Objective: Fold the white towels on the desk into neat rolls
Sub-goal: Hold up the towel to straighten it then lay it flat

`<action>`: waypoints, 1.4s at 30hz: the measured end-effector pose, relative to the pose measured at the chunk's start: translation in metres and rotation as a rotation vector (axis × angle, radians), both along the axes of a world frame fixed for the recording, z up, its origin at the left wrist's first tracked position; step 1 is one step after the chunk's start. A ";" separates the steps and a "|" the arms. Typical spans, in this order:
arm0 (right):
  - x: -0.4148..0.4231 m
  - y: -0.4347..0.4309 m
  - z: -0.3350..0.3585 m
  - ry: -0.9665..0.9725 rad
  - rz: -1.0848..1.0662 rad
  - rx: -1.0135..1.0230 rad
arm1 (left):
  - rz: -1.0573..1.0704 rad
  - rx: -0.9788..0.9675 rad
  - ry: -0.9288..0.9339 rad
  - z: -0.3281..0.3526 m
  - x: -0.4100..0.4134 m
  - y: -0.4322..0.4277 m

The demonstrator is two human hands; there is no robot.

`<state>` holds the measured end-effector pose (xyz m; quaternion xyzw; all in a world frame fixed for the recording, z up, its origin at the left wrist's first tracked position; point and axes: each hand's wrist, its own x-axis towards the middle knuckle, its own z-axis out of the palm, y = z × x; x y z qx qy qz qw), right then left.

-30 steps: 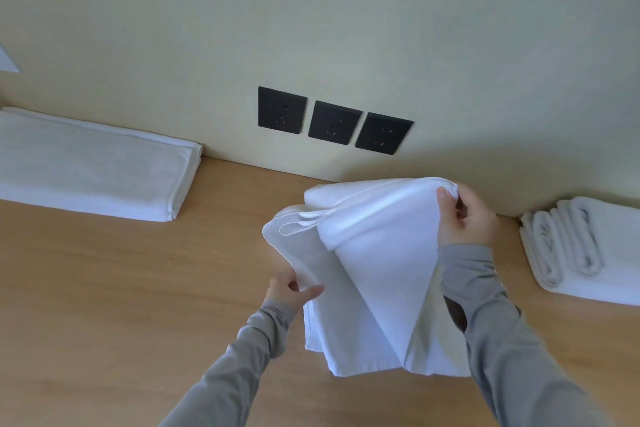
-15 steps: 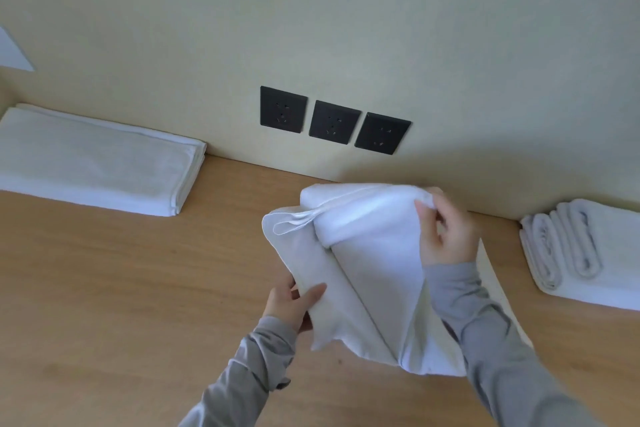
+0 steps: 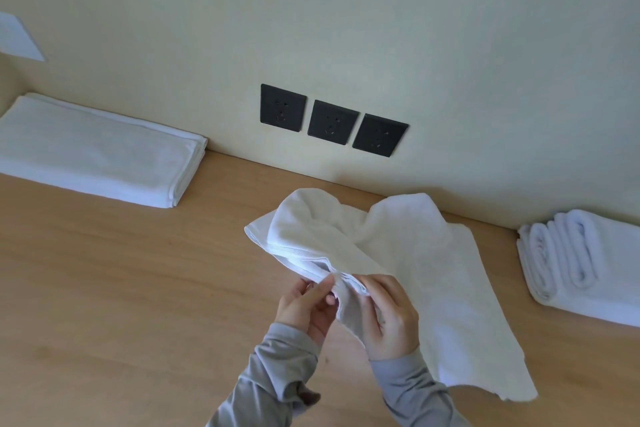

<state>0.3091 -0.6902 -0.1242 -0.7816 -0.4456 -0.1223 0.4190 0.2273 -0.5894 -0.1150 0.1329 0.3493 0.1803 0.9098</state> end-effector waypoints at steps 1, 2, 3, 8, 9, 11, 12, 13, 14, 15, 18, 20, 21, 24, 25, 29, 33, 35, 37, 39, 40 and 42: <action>-0.001 -0.002 -0.003 0.014 0.003 0.001 | 0.015 0.000 -0.020 0.001 0.000 -0.005; -0.002 -0.003 -0.005 0.033 -0.001 0.004 | 0.023 0.000 -0.044 0.003 0.000 -0.009; -0.003 -0.003 -0.007 0.056 -0.009 0.012 | 0.025 0.002 -0.066 0.004 -0.001 -0.013; -0.009 0.004 -0.003 0.166 -0.010 0.071 | 0.053 0.154 -0.001 0.007 -0.005 -0.021; -0.011 0.005 0.000 0.179 -0.008 0.069 | 0.044 0.209 0.022 0.007 -0.007 -0.020; -0.013 0.006 0.004 0.198 -0.015 0.062 | 0.030 0.305 0.079 0.009 -0.011 -0.019; -0.013 0.006 0.006 0.202 -0.023 0.059 | 0.030 0.335 0.122 0.010 -0.013 -0.019; -0.013 0.006 0.008 0.205 -0.034 0.057 | 0.039 0.350 0.160 0.011 -0.014 -0.020; -0.013 0.007 0.010 0.207 -0.048 0.056 | 0.052 0.349 0.190 0.013 -0.015 -0.020; -0.013 0.007 0.012 0.206 -0.064 0.058 | 0.065 0.331 0.206 0.014 -0.015 -0.021; -0.011 0.008 0.020 0.143 -0.118 0.094 | 0.123 0.246 0.215 0.018 -0.014 -0.024; -0.009 0.009 0.025 0.067 -0.125 0.126 | 0.169 0.201 0.239 0.021 -0.012 -0.025; -0.009 0.009 0.027 0.027 -0.101 0.124 | 0.189 0.181 0.235 0.022 -0.012 -0.025; -0.013 0.008 0.027 -0.052 -0.028 0.049 | 0.224 0.145 0.197 0.025 -0.011 -0.024; -0.015 0.007 0.026 -0.056 -0.018 0.025 | 0.227 0.145 0.194 0.025 -0.011 -0.024; -0.020 0.005 0.022 -0.035 0.007 -0.024 | 0.223 0.175 0.201 0.024 -0.013 -0.024; -0.026 0.003 0.021 -0.005 0.006 -0.033 | 0.199 0.232 0.216 0.025 -0.012 -0.026; -0.028 0.003 0.021 0.021 0.015 -0.037 | 0.193 0.241 0.220 0.024 -0.013 -0.027; -0.031 0.002 0.022 0.046 0.021 -0.056 | 0.193 0.225 0.227 0.022 -0.012 -0.028; -0.037 0.002 0.022 0.084 0.036 -0.066 | 0.170 0.242 0.249 0.023 -0.013 -0.029; -0.039 0.001 0.022 0.110 0.046 -0.071 | 0.147 0.276 0.295 0.025 -0.013 -0.030; -0.044 -0.001 0.020 0.155 0.067 -0.086 | 0.064 0.398 0.424 0.023 -0.012 -0.029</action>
